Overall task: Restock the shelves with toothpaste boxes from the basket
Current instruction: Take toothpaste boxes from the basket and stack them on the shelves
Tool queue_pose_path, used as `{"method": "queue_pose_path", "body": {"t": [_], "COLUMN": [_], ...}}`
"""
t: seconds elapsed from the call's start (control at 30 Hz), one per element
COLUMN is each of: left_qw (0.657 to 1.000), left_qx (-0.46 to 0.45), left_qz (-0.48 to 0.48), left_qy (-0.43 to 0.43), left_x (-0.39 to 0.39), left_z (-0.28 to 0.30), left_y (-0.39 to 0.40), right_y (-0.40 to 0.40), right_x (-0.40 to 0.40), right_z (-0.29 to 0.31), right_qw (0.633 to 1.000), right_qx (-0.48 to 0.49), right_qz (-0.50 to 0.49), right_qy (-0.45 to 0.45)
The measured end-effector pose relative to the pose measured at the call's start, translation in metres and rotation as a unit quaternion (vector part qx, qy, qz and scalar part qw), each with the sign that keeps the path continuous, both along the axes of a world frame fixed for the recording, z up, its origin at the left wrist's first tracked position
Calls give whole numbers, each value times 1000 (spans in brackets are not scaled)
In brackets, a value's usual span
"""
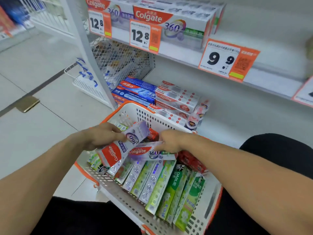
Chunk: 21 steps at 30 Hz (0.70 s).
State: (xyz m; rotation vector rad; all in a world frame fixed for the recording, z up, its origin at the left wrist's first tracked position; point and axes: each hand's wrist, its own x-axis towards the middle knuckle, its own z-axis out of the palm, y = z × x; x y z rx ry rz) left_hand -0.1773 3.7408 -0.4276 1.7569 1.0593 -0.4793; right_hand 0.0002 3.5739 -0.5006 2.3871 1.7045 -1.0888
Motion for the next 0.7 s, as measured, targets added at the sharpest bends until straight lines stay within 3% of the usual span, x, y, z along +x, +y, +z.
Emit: {"method": "queue_pose_path", "body": {"t": [0.1, 0.17, 0.23, 0.33, 0.43, 0.53, 0.63, 0.7], "left_qw": [997, 987, 967, 936, 942, 922, 918, 900], "left_qx": [-12, -21, -24, -75, -68, -87, -58, -44], "left_qz": [41, 98, 166, 234, 164, 142, 162, 148], "left_qy": [-62, -129, -192, -254, -286, -349, -356, -407], "left_x": [3, 6, 8, 5, 10, 13, 22, 28], "left_z": [41, 68, 96, 130, 160, 180, 181, 178], "left_y": [0, -2, -7, -19, -25, -21, -30, -31], "right_y": [-10, -15, -19, -24, -25, -29, -37, -41], "right_x": [21, 26, 22, 5, -2, -6, -7, -4], "right_z": [27, 43, 64, 104, 133, 158, 186, 208], "right_qw": [977, 901, 805, 729, 697, 696, 689, 710], "right_qx": [4, 24, 62, 129, 197, 242, 290, 332], "right_qz": [-168, -283, -322, -306, -276, -264, -289, -292], "right_qy": [133, 329, 494, 599, 632, 623, 598, 548]}}
